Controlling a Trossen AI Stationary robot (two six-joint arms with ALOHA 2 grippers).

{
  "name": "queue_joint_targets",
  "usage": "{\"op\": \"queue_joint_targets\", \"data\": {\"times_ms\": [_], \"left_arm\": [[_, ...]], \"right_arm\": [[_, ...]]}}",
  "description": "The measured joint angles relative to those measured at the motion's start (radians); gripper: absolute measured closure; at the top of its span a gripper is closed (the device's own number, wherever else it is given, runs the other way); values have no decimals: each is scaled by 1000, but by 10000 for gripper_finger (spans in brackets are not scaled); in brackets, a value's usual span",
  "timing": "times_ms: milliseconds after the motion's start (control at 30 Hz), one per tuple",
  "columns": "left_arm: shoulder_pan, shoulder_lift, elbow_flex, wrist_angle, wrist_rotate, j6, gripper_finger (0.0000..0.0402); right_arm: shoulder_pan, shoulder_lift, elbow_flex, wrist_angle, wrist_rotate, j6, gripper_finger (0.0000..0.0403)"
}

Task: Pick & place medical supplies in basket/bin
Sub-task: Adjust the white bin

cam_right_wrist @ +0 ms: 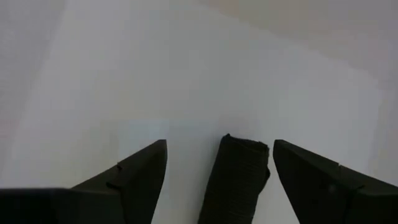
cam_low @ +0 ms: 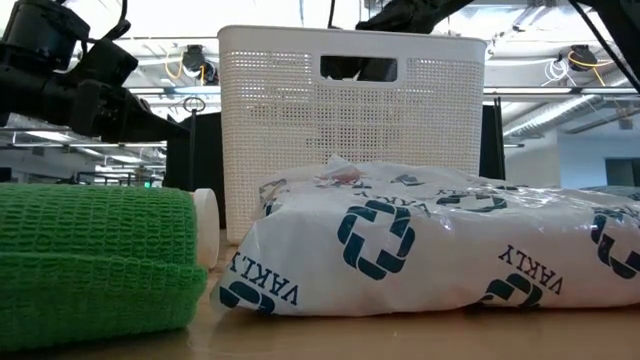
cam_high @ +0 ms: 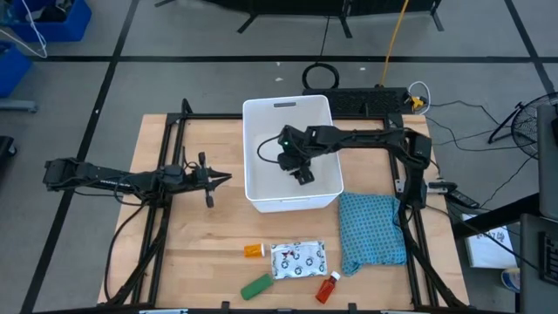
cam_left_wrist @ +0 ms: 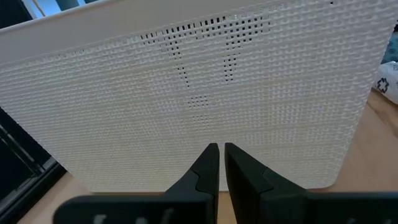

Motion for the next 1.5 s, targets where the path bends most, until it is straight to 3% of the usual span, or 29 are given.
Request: {"op": "queue_joint_targets", "data": {"times_ms": [200, 367, 467, 667, 800, 900, 1033, 1133, 1300, 1500], "left_arm": [[0, 0, 0, 0, 0, 3, 371], [0, 0, 0, -6, 0, 2, 371], [0, 0, 0, -7, 0, 2, 371], [0, 0, 0, -6, 0, 0, 371], [0, 0, 0, -6, 0, -15, 371], [0, 0, 0, -5, -1, -36, 371], [0, 0, 0, 7, -45, -120, 371], [0, 0, 0, 9, -104, -150, 371], [0, 0, 1, 84, -228, -199, 371], [27, 13, 86, -1, -199, -271, 371]], "right_arm": [[17, -11, 1, -17, 24, 10, 117], [40, -118, 1, -20, 149, 34, 121], [64, -212, 1, -20, 248, 52, 127], [120, -408, 1, -29, 555, 125, 143], [151, -535, 1, -121, 694, 271, 159], [178, -618, 2, -285, 769, 443, 175], [211, -700, -40, -529, 775, 703, 206], [244, -757, -129, -611, 778, 862, 235], [280, -839, -309, -596, 769, 1060, 292], [308, -868, -513, -490, 701, 1155, 364]]}}
